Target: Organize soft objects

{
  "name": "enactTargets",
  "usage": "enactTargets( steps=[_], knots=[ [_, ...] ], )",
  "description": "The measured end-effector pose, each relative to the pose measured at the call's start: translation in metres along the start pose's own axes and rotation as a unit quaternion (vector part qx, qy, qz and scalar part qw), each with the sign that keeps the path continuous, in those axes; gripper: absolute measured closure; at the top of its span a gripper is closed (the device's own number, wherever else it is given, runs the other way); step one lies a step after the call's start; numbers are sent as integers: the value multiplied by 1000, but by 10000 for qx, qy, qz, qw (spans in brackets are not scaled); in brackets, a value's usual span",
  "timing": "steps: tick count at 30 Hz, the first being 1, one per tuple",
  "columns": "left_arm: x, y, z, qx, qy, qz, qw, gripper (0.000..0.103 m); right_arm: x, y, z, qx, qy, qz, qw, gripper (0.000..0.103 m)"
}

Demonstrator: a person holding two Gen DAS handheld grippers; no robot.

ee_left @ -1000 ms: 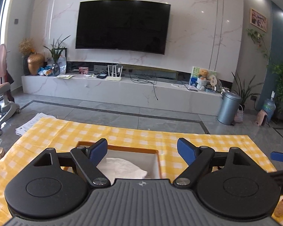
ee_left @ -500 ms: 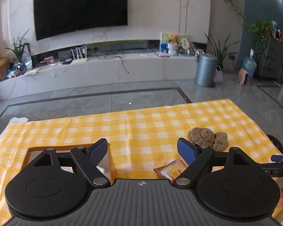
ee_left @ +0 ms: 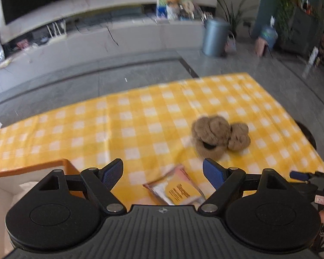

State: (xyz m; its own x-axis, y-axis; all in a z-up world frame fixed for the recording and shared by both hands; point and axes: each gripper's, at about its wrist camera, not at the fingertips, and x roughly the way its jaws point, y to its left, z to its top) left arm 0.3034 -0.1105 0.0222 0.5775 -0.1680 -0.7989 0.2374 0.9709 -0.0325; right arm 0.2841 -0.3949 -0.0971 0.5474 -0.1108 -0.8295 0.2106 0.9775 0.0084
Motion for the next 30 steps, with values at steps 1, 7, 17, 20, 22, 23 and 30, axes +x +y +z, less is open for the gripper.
enactTargets(
  steps=[1, 7, 17, 20, 22, 23, 30],
  knots=[
    [7, -4, 2, -5, 159, -56, 9999, 7, -1, -2, -1, 44, -7, 30, 10000, 28],
    [60, -29, 9, 101, 1663, -430, 9851, 7, 0, -10, -4, 198, 21, 286, 9994, 31],
    [136, -28, 6, -519, 3131, 628, 9462, 8, 2, -21, -4, 340, -21, 252, 9991, 31],
    [152, -31, 5, -623, 3262, 680, 9408, 7, 1, -23, -4, 334, -37, 285, 9990, 31],
    [161, -36, 5, -557, 3364, 757, 9370, 7, 2, -22, -4, 274, -27, 328, 9991, 31],
    [166, -39, 4, -452, 3421, 794, 9352, 7, 3, -21, -4, 240, -3, 341, 9991, 31],
    [175, -54, -9, -348, 3506, 636, 9337, 29, 2, -25, -4, 305, -27, 322, 9990, 30]
  ],
)
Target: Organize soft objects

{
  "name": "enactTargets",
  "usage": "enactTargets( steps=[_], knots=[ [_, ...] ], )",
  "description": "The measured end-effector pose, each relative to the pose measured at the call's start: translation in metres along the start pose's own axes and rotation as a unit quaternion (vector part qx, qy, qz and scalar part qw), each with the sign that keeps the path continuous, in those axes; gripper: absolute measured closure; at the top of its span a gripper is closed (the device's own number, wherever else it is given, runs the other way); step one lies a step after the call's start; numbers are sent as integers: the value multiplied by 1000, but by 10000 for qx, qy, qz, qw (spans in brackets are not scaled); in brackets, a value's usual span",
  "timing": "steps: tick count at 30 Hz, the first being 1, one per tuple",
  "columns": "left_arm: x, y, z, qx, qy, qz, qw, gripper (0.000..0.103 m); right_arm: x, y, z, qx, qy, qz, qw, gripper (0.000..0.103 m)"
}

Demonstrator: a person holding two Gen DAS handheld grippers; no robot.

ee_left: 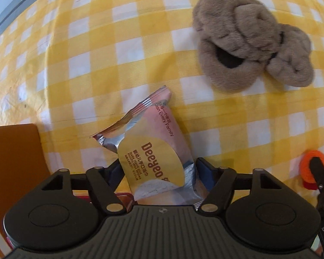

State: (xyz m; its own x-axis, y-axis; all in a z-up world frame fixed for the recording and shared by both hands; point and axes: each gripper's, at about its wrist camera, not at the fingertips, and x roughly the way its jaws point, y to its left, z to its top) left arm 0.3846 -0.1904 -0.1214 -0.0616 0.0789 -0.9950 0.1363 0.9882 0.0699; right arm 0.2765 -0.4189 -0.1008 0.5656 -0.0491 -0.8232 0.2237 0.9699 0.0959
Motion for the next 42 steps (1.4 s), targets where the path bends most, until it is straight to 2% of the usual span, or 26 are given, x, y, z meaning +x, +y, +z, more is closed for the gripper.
enactTargets(
  steps=[2, 6, 8, 11, 14, 16, 18, 21, 23, 25, 29, 32, 37, 39, 42],
  knots=[
    [-1, 1, -2, -7, -62, -67, 10000, 33, 0, 0, 0, -16, 1, 16, 10000, 30],
    [-8, 12, -6, -104, -212, -614, 9978, 40, 1, 1, -2, -56, 59, 36, 10000, 30],
    [-17, 18, -12, -54, -484, -919, 9946, 41, 1, 1, -2, -53, 112, 68, 9999, 30],
    [-38, 21, -29, 108, -1022, -1190, 9876, 41, 2, 2, -4, -62, 180, 118, 9997, 32],
    [-67, 24, -45, 250, -1561, -1465, 9765, 41, 1, 4, -5, -119, 175, 175, 9996, 40],
    [-90, 27, -56, 272, -1933, -1564, 9682, 41, 0, 3, -4, -75, 168, 260, 9995, 50],
    [-109, 35, -66, 185, -2305, -1671, 9584, 41, 0, 5, -5, -104, 167, 340, 9992, 56],
    [-134, 52, -88, -17, -2778, -1959, 9405, 41, -1, 9, -6, -270, 166, 340, 9989, 57],
    [-145, 59, -101, 15, -2968, -2080, 9320, 41, -2, 12, -6, -339, 165, 304, 9988, 57],
    [-152, 63, -115, -8, -3125, -2078, 9269, 41, -3, 15, -6, -381, 161, 300, 9987, 58],
    [-160, 60, -139, 253, -3582, -1868, 9144, 42, -10, 29, -6, -588, 43, 448, 9973, 58],
    [-162, 58, -157, 364, -3799, -1707, 9084, 41, -20, 45, -5, -628, -208, 437, 9968, 58],
    [-165, 60, -172, 324, -3974, -1615, 9027, 41, -34, 70, -4, -658, -442, 1039, 9914, 58],
    [-167, 63, -176, 212, -4117, -1603, 8969, 41, -34, 76, -5, -702, -425, 1161, 9898, 58],
    [-172, 70, -185, 91, -4387, -1507, 8859, 42, -33, 73, -5, -424, -299, 1471, 9878, 58]
  ],
)
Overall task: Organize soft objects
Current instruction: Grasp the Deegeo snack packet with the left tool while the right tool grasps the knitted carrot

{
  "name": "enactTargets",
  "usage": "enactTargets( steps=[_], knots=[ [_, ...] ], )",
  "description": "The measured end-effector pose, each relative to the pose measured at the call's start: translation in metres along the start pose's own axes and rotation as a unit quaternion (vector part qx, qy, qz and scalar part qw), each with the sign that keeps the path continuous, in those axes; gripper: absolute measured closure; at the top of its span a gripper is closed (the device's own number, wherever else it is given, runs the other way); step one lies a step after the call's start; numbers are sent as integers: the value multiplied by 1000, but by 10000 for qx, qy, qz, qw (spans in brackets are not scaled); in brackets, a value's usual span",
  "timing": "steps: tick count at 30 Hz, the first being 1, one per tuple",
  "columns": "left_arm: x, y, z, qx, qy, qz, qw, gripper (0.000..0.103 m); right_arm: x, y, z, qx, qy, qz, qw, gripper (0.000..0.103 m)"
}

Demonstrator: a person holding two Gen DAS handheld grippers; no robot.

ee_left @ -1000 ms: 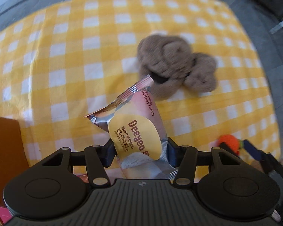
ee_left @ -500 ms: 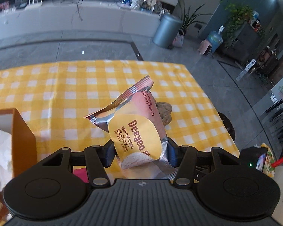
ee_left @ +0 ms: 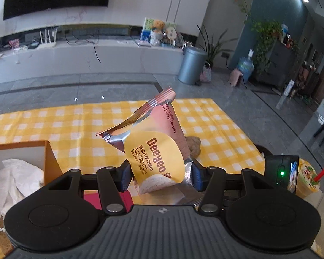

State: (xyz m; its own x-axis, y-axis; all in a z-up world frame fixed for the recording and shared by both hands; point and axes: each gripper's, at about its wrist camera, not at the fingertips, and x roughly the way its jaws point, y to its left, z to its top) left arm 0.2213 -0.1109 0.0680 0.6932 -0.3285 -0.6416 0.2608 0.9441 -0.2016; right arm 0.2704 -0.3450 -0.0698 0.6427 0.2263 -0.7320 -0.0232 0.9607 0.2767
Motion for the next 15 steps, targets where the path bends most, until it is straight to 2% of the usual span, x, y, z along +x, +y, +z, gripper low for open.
enactTargets(
  steps=[4, 7, 11, 15],
  knots=[
    [-5, 0, 0, 82, -208, 79, 9997, 41, -1, 8, 0, -56, -28, 22, 10000, 58],
    [-3, 2, 1, -95, -215, 21, 9997, 42, 1, 11, 0, -78, -8, 59, 10000, 58],
    [-16, 6, 0, -191, -465, 15, 9987, 42, 4, 11, -3, -151, 20, 75, 9999, 58],
    [-30, 8, 1, -145, -518, 158, 9984, 42, 4, 8, -6, -232, 64, -138, 9996, 58]
  ],
)
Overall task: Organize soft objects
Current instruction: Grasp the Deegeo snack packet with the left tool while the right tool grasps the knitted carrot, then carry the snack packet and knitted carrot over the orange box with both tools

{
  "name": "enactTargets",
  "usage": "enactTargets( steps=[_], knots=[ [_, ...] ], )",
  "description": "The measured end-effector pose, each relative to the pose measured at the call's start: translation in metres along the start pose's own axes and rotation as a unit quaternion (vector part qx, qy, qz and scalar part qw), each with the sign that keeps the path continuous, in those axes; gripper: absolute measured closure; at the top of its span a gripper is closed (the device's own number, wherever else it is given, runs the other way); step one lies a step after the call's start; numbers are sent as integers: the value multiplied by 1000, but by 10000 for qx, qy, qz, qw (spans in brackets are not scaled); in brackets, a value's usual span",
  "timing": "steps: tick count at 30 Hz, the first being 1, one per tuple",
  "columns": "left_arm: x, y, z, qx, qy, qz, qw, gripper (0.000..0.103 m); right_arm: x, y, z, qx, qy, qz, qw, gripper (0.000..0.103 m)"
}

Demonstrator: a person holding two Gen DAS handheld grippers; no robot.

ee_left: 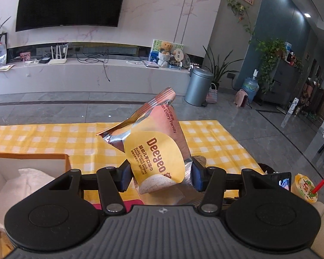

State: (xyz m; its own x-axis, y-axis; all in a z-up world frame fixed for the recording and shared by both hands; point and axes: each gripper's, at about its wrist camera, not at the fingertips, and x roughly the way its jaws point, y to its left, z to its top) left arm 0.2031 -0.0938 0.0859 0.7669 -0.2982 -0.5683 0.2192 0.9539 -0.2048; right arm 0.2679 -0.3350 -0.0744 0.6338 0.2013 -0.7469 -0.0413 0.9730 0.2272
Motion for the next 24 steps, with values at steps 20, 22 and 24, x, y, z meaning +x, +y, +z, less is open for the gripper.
enactTargets(
  steps=[20, 22, 24],
  knots=[
    [-125, 86, -5, -530, -762, 1007, 9906, 41, -2, 19, -2, -386, -18, -141, 9992, 58],
    [-134, 97, -7, -636, -846, 1088, 9884, 41, -5, 25, -1, -424, -62, -51, 9991, 58],
    [-141, 109, -7, -825, -976, 1172, 9848, 41, -9, 31, 2, -433, -146, 25, 9990, 58]
  ],
)
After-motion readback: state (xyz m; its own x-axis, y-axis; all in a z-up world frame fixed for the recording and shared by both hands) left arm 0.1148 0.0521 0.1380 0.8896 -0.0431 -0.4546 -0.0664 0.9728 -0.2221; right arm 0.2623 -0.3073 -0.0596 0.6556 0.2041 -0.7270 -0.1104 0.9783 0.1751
